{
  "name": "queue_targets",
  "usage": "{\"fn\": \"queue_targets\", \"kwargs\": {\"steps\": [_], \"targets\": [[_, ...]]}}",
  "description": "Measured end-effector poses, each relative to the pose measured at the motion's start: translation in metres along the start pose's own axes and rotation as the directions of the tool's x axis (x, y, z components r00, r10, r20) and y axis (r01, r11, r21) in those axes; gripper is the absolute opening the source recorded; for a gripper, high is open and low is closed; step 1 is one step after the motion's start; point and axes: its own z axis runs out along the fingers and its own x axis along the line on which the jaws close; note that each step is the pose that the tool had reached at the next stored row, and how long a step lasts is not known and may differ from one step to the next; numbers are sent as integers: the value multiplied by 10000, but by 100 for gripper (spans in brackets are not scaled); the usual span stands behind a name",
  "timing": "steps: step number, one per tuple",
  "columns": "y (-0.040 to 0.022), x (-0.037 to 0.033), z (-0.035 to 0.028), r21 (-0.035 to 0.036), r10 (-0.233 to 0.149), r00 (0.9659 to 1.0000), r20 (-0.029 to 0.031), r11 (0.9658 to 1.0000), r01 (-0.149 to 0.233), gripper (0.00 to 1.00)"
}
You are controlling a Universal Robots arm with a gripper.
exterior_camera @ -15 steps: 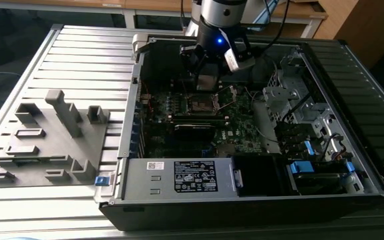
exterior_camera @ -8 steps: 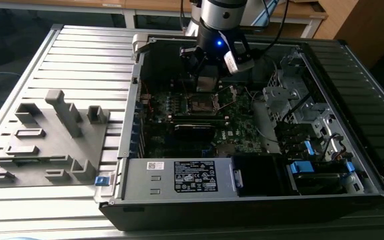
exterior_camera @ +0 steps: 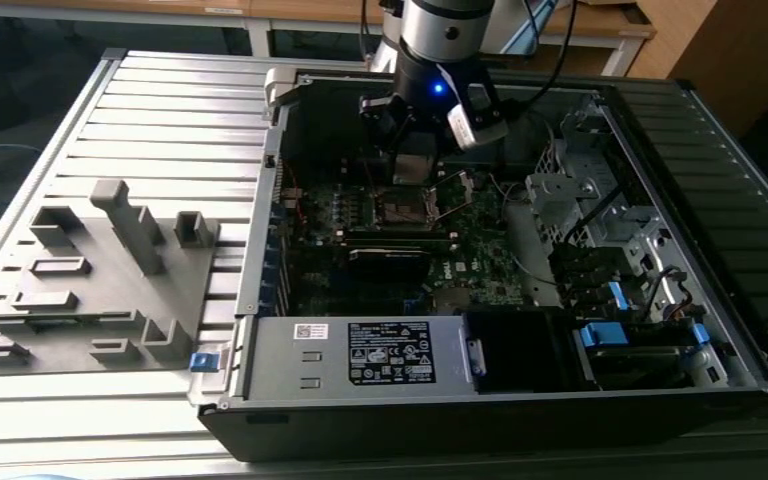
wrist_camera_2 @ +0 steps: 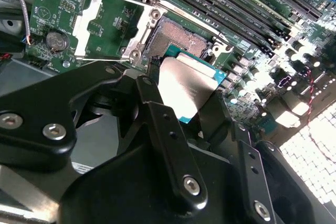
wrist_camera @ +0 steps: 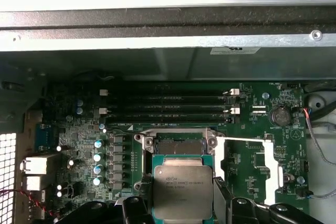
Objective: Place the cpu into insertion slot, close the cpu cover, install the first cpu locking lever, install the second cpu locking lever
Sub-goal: 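Place the cpu into insertion slot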
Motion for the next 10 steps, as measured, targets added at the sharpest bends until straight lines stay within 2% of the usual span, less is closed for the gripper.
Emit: {"fn": "queue_targets", "kwargs": {"steps": [10], "targets": [[-2,0,22,14,1,10000,1,10000,-1,54]]}}
